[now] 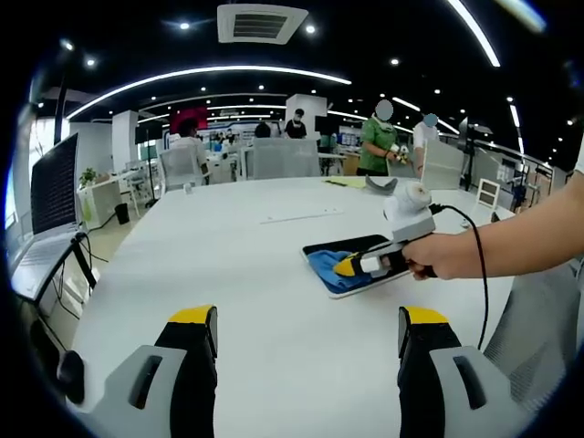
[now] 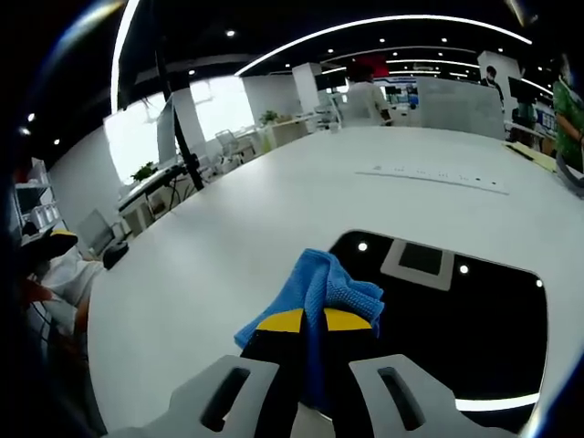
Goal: Wipe the mirror surface with the cleaning cloth until all visible marks leave the cleaned area.
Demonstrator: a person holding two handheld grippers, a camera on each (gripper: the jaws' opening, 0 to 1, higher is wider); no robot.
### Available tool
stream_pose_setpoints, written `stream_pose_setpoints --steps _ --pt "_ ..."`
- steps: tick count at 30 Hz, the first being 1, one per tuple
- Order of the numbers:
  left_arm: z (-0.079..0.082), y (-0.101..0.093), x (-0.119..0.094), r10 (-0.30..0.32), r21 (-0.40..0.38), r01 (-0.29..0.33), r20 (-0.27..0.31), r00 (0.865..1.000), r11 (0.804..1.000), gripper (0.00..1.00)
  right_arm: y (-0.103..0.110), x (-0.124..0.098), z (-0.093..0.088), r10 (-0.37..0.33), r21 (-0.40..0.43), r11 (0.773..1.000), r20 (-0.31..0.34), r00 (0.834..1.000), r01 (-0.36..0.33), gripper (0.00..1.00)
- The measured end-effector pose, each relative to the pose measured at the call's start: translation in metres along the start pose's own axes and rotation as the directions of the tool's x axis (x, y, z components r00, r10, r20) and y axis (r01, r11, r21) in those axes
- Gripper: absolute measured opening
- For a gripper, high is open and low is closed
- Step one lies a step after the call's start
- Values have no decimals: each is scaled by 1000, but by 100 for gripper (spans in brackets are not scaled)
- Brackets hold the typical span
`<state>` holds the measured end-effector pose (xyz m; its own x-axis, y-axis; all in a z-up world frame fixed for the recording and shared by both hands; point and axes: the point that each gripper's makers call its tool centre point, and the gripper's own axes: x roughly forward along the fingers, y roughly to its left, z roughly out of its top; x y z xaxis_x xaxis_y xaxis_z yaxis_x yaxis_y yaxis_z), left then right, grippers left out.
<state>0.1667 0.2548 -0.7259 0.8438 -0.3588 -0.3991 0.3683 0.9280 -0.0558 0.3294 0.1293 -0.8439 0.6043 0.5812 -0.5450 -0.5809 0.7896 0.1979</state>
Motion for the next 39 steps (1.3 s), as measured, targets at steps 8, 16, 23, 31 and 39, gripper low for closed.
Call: stream_pose_setpoints --steps 8,16,23,31,39 --pt "-1 -1 1 -6 -2 6 -3 1000 1000 81 2 -1 0 -5 -5 1000 3 1000 5 1" --pt "-1 -1 4 -13 -2 13 -5 1000 1000 81 1 -1 0 -5 0 1000 9 1000 5 1" --pt "-1 -4 6 -19 -3 19 -6 1000 1000 81 1 -1 0 -11 -22 1000 5 1000 11 1" --pt "-3 -3 7 -21 -5 21 -8 1000 1000 81 0 0 1 -11 -18 1000 4 1000 11 1" --pt "-3 0 7 -20 -6 20 -8 1000 1000 81 -1 -3 3 5 -10 1000 26 1000 -4 1"
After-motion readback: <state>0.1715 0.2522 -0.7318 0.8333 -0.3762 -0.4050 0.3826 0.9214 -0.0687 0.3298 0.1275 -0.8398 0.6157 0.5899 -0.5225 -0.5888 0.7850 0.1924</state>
